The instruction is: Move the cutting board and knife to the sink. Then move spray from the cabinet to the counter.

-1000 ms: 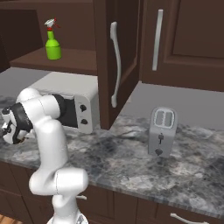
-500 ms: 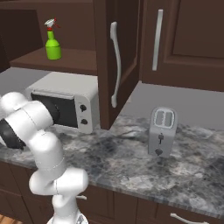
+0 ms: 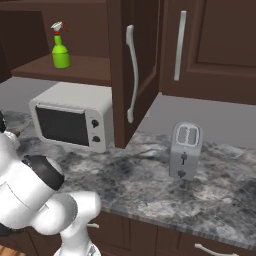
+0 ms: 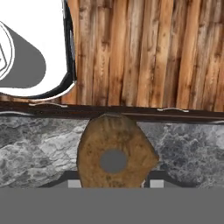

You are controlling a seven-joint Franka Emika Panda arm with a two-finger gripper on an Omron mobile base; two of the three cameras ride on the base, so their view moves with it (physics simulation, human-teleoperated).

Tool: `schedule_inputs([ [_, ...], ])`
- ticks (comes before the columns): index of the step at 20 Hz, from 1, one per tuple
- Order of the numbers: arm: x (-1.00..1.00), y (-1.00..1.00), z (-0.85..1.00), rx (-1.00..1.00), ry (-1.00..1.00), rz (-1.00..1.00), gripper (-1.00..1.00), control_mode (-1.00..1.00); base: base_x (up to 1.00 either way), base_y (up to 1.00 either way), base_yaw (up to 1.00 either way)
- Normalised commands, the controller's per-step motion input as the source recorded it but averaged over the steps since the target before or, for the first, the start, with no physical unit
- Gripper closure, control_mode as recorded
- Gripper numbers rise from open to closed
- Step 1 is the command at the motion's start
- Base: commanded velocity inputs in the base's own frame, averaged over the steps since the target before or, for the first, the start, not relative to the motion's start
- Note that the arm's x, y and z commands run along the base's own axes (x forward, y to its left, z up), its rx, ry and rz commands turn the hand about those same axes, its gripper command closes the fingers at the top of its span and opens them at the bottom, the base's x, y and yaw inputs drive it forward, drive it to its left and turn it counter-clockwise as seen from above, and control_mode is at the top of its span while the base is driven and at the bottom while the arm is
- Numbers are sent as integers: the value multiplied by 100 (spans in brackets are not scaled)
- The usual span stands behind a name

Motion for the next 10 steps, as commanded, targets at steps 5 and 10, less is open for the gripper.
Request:
schedule_inputs([
  [5,-100,-12,93,-2,3,0,100,-100,0,0,0],
  [10,-100,-25,98,0,-2,2,100,-100,0,0,0],
])
